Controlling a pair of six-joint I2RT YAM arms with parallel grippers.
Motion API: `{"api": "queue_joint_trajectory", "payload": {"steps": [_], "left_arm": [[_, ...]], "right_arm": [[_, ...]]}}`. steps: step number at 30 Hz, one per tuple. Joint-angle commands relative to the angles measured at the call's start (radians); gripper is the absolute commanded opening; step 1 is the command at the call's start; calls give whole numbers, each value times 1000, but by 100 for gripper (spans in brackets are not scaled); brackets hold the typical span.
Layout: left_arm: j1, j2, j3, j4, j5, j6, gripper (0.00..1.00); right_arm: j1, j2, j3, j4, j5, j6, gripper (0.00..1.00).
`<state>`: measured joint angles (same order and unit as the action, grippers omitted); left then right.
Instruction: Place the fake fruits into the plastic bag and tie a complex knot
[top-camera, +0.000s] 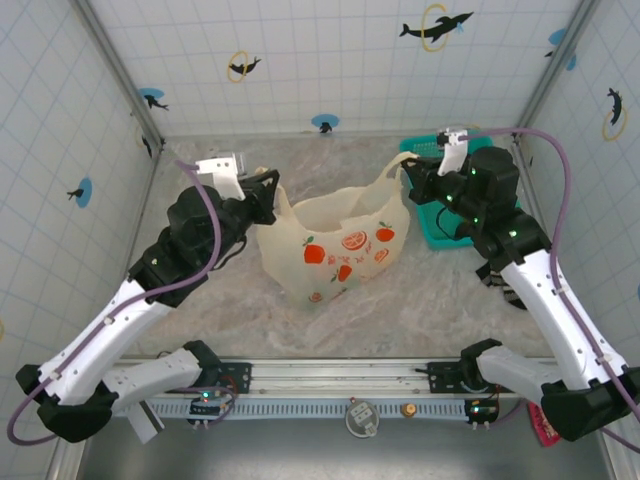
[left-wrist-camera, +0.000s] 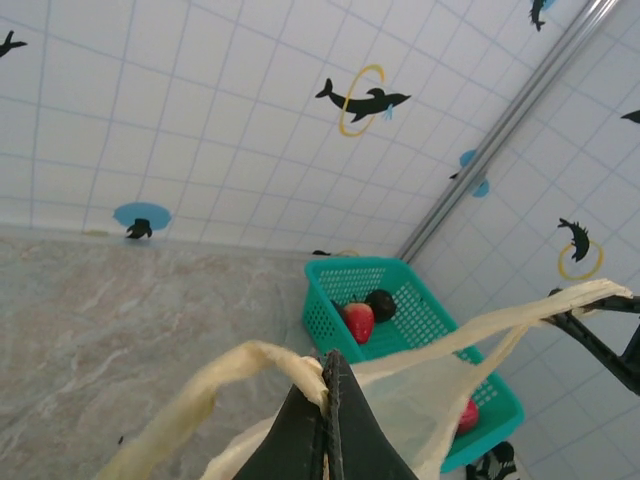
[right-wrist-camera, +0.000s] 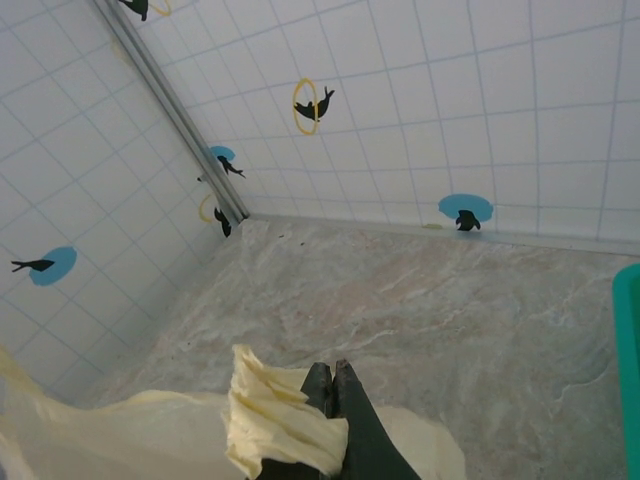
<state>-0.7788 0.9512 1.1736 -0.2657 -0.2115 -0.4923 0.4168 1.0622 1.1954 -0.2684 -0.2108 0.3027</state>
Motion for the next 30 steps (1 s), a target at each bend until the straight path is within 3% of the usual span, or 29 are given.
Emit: {"api": "queue_joint_trajectory", "payload": {"steps": [1,12,22,27,30], "left_arm": [[3,-5,62,56,-33,47,0],[3,36,174,42,-28,86,0],[3,30,-1,138,0,42,0],[3,60,-7,171,52,19,0],[3,58,-5,184,60,12,0]], "right_arm": [[-7,13,84,6,-12,18,0],[-15,108,283,-52,-14,-9,0],[-31,39,-7,23,17,42,0],[-32,35,19,12,44,21,43],[-1,-5,45,46,120,-54,55]]}}
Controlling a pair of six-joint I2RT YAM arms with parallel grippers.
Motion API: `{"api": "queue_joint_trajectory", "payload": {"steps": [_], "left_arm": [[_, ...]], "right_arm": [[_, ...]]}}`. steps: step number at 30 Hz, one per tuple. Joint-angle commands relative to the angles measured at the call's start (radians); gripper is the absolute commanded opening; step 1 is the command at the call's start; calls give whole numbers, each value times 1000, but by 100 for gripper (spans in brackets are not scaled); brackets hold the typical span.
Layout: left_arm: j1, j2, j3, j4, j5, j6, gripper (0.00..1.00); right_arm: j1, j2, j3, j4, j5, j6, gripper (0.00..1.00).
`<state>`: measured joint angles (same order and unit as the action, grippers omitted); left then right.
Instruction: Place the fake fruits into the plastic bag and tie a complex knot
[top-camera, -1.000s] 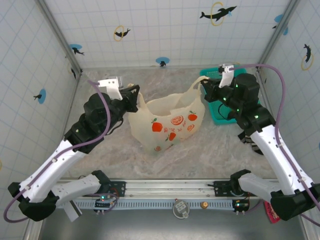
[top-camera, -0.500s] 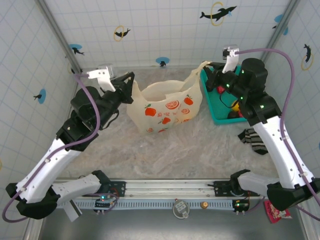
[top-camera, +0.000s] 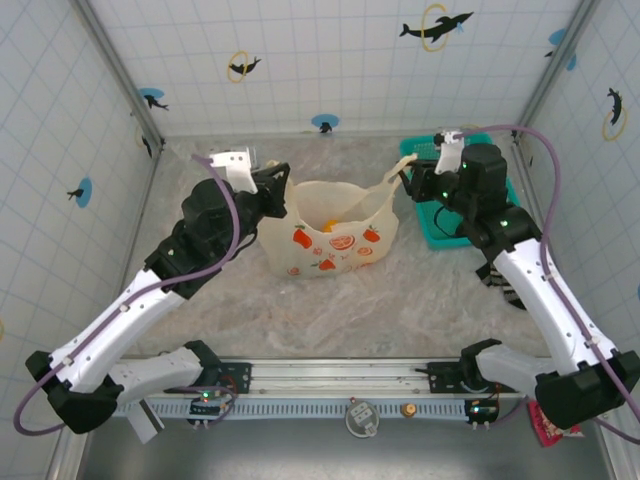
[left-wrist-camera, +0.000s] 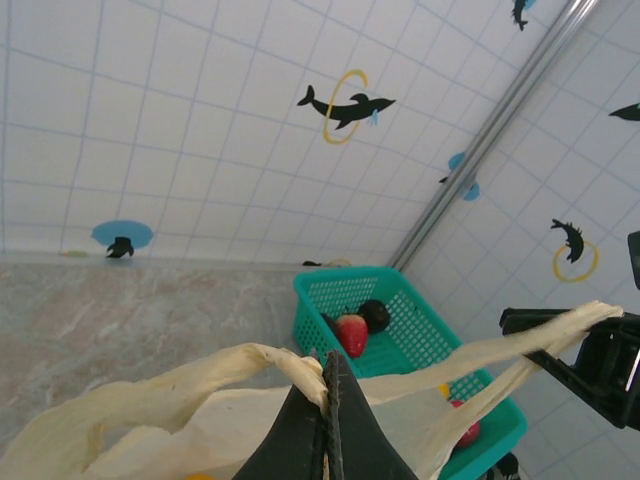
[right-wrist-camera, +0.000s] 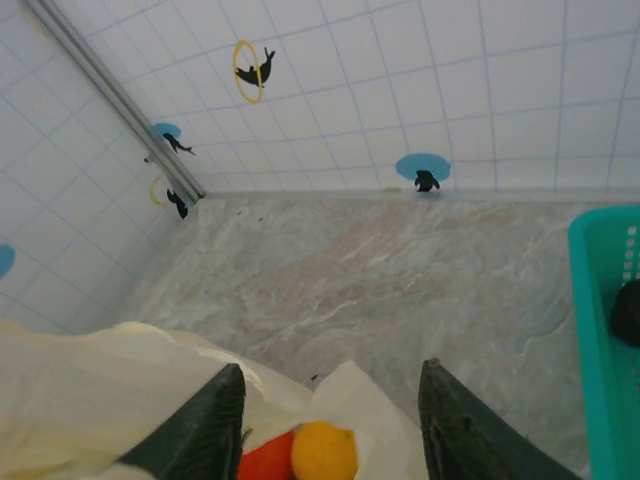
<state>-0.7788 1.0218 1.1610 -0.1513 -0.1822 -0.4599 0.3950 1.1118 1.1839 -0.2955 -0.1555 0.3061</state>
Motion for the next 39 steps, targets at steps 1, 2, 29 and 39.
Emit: {"api": "queue_joint_trajectory", "payload": {"steps": [1,2,29,39], "left_arm": [[3,-14,5,71,30,-20,0],[3,-16,3,73,29,-20,0],[3,-23,-12,69,59,-14,0],[3,-28,-21,79,74,-25,0]], "right_arm": [[33,-73,51,98,77,-77,56],[49,-90,48,131,82,-105,58],[492,278,171,332,-118,-243,64],[483,363,225,404,-79,-208,51]]}}
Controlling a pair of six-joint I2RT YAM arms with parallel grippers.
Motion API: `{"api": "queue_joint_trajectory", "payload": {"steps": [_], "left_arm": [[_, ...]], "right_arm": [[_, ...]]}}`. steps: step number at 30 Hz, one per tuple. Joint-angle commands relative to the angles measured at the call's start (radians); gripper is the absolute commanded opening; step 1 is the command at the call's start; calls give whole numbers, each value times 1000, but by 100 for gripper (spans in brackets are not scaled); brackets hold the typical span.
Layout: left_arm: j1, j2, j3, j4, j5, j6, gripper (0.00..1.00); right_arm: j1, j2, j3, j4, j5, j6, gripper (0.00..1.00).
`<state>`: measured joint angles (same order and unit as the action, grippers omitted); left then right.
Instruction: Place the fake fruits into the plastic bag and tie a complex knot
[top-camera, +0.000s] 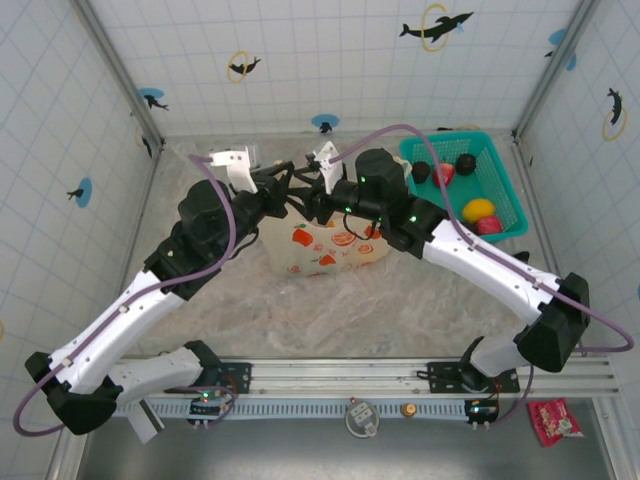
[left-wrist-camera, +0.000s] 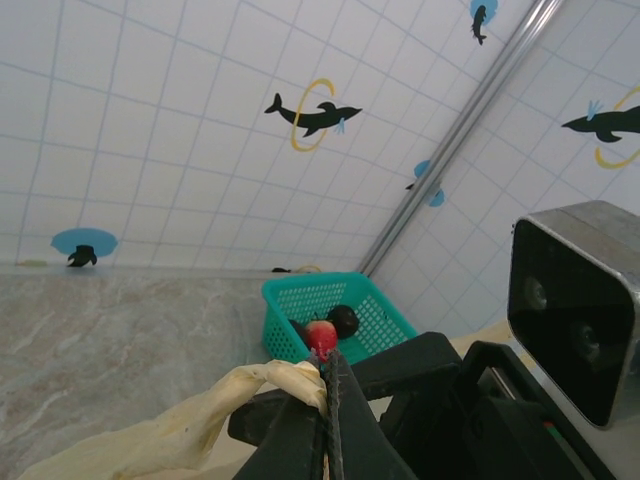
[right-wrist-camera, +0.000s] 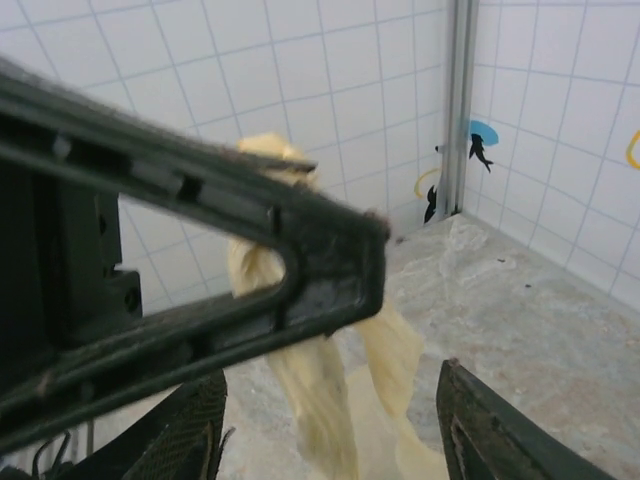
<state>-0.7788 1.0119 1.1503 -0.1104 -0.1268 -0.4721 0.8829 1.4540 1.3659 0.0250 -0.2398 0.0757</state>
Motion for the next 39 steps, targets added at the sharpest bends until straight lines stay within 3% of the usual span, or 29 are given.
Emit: {"api": "queue_joint_trajectory", "payload": {"steps": [1,6,8,11,13,15,20,23,25,31,39], "left_arm": [[3,-19,-13,41,18,-13,0],[3,-29,-31,40,22,-13,0],[3,-47,-42,43,19,-13,8],[3,-94,-72,41,7,-2,48],[3,-147,-109,38,-9,10,61],[3,-204,-159,35,-8,40,67],[3,-368,-298,72,28,213,70],[2,-419,-404,158,-75,308,79],[3,-403,-462,219,-127,367,83],[3,-305,-598,474,-49,520,89],[4,-153,-631,789,-82,590,92]], "right_arm": [[-9,23,42,93,6,31,45],[-28,26,41,110,-2,59,8],[-37,26,37,109,-5,68,0],[-49,21,27,105,-3,80,0],[-55,16,20,107,-1,88,0],[-58,10,9,108,-1,91,0],[-64,3,-3,111,-8,105,0],[-62,-5,-11,130,-21,118,0],[-61,-16,-29,163,-26,131,0],[-47,-36,-78,233,-35,168,0],[-19,-43,-101,238,-30,165,0]]}}
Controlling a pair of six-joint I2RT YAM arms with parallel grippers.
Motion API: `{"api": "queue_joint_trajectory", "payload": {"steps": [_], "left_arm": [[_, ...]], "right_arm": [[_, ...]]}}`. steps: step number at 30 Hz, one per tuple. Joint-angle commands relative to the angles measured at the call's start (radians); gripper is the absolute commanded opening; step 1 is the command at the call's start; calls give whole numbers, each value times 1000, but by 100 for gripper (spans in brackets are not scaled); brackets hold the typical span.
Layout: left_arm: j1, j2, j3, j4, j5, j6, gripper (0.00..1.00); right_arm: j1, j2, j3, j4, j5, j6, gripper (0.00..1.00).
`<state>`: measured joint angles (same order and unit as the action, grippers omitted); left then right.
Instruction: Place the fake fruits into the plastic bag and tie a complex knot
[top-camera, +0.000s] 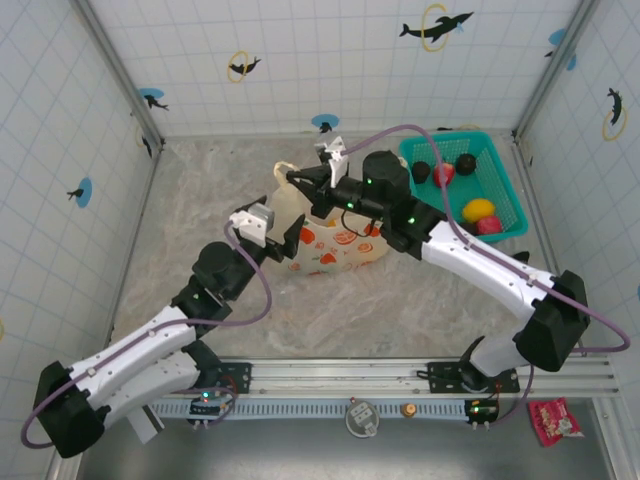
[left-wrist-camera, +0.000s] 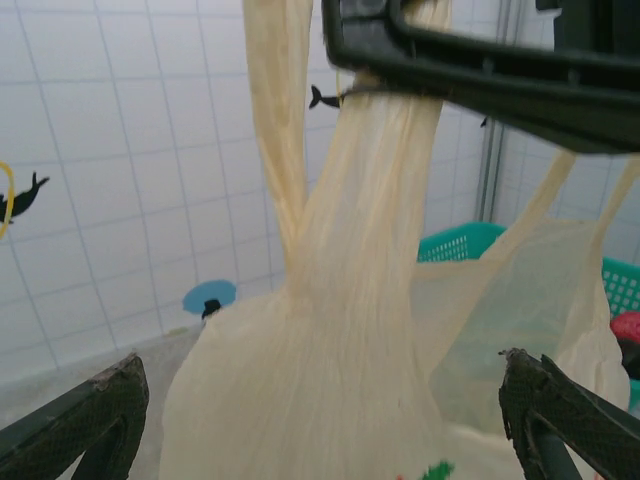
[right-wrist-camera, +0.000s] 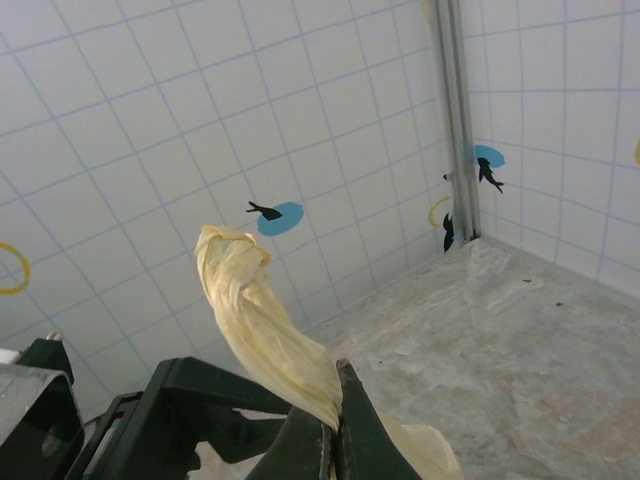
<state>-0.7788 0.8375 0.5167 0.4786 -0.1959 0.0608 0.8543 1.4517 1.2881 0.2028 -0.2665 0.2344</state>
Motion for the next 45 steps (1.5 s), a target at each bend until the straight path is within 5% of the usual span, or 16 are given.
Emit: {"api": "queue_joint_trajectory", "payload": {"steps": [1,13,18,23,27,30,36,43,45], "left_arm": [[6,32,-1,233,-17,59,92],[78,139,-7,353,192,-37,83],[78,162,9,360,238,-24,68],[78,172,38,329,259,-4,41],[78,172,50,298,270,16,26],[78,173,60,270,283,20,25],[78,175,66,255,293,14,25],[78,177,67,243,306,14,24],[78,177,67,236,308,16,24]], "right_arm": [[13,-46,-30,64,1,6,0],[52,-143,-231,268,77,77,0],[57,-134,-228,256,64,67,0],[58,-123,-201,219,69,32,3],[58,-110,-152,167,93,-5,18],[60,-98,-113,133,93,-32,30],[68,-80,-55,80,82,-91,36],[65,-62,-22,89,81,-89,29],[65,-49,-2,90,79,-78,18]]}}
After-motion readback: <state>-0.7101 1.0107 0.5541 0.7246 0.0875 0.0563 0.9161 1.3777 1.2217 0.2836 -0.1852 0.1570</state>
